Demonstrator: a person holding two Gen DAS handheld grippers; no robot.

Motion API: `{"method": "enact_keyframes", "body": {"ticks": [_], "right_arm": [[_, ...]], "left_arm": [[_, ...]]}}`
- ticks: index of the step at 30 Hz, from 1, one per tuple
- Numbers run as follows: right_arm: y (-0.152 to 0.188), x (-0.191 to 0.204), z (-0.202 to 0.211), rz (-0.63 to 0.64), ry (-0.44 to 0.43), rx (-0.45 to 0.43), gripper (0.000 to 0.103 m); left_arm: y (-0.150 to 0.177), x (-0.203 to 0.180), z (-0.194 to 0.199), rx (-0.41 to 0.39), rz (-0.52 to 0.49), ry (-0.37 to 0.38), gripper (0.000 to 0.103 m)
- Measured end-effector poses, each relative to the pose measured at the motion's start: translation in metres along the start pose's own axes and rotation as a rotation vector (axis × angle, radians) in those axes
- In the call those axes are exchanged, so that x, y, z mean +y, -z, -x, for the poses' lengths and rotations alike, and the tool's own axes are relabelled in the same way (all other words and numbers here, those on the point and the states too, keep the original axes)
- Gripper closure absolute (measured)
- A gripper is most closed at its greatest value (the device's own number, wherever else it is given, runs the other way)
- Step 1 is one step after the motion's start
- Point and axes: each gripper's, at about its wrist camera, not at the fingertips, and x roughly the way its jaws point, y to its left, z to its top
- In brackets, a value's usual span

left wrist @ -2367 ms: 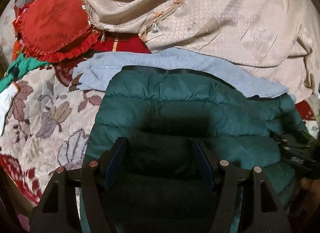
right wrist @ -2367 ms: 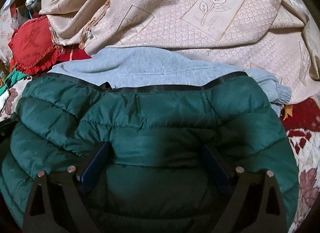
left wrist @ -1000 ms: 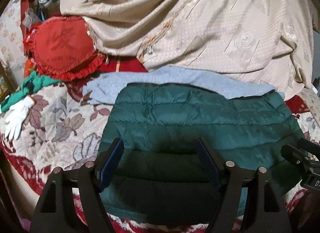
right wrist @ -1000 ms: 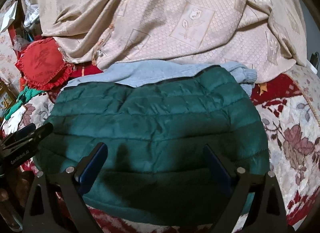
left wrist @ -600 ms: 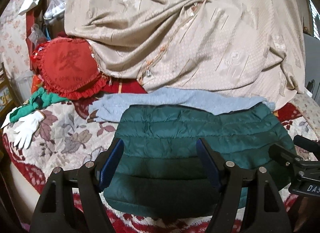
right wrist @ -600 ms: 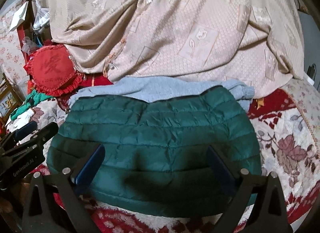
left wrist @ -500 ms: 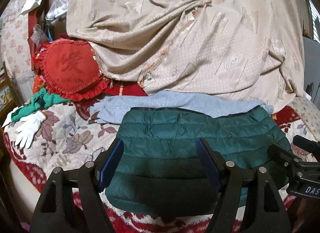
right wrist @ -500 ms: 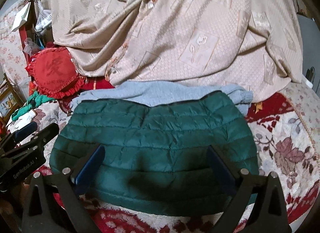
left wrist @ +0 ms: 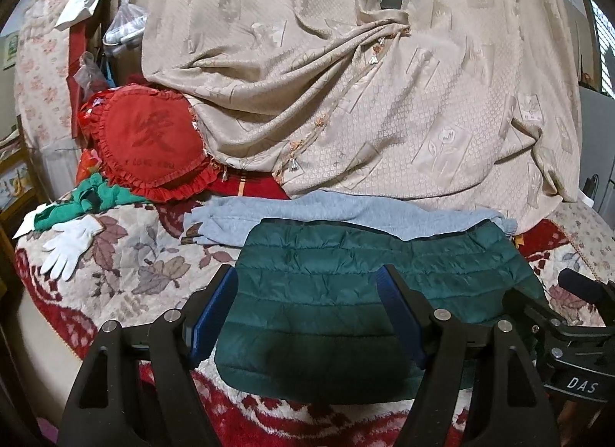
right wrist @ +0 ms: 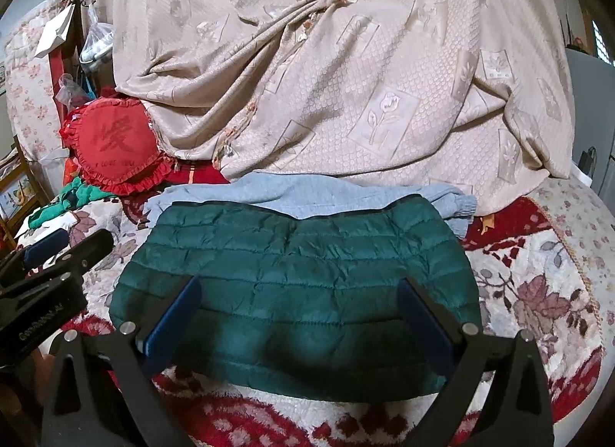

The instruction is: Fold large clothes

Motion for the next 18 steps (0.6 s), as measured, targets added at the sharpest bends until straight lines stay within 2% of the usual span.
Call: {"method": "enact_keyframes", "body": {"ticks": [18], "right_arm": [[0.008, 0.007, 0.012, 0.002, -0.004, -0.004, 0.0]], "left_arm": [[0.008, 0.008, 0.024, -0.026, 0.012, -0.019, 0.044]]}}
